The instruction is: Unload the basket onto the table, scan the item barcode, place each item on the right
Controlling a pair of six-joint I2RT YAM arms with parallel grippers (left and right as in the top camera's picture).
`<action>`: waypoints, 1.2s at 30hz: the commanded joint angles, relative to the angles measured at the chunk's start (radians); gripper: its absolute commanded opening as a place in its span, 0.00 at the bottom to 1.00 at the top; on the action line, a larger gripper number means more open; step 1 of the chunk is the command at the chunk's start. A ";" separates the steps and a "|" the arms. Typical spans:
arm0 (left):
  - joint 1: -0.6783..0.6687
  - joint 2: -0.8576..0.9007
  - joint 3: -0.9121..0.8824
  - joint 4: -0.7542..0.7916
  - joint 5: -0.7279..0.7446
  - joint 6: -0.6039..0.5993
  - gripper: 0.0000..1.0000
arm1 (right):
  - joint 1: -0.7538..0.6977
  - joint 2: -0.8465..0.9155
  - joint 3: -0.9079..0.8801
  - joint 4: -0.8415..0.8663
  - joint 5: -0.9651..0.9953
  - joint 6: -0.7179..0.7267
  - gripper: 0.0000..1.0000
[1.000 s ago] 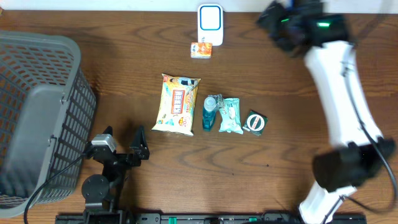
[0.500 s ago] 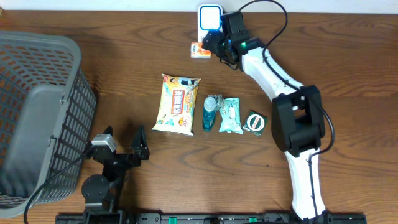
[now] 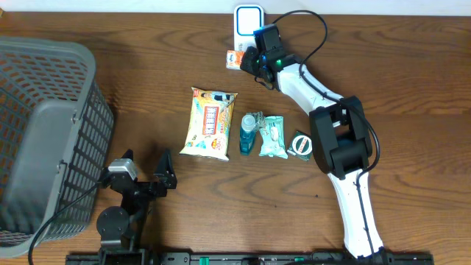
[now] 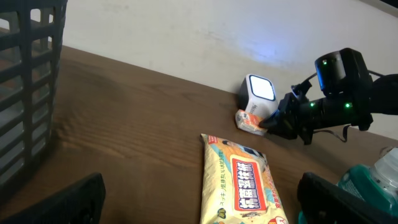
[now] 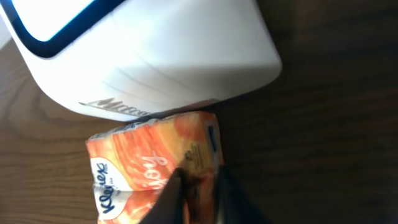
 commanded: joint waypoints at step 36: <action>0.003 -0.007 -0.016 -0.033 0.013 -0.002 0.98 | -0.269 -0.420 0.008 -0.898 0.166 -0.062 0.36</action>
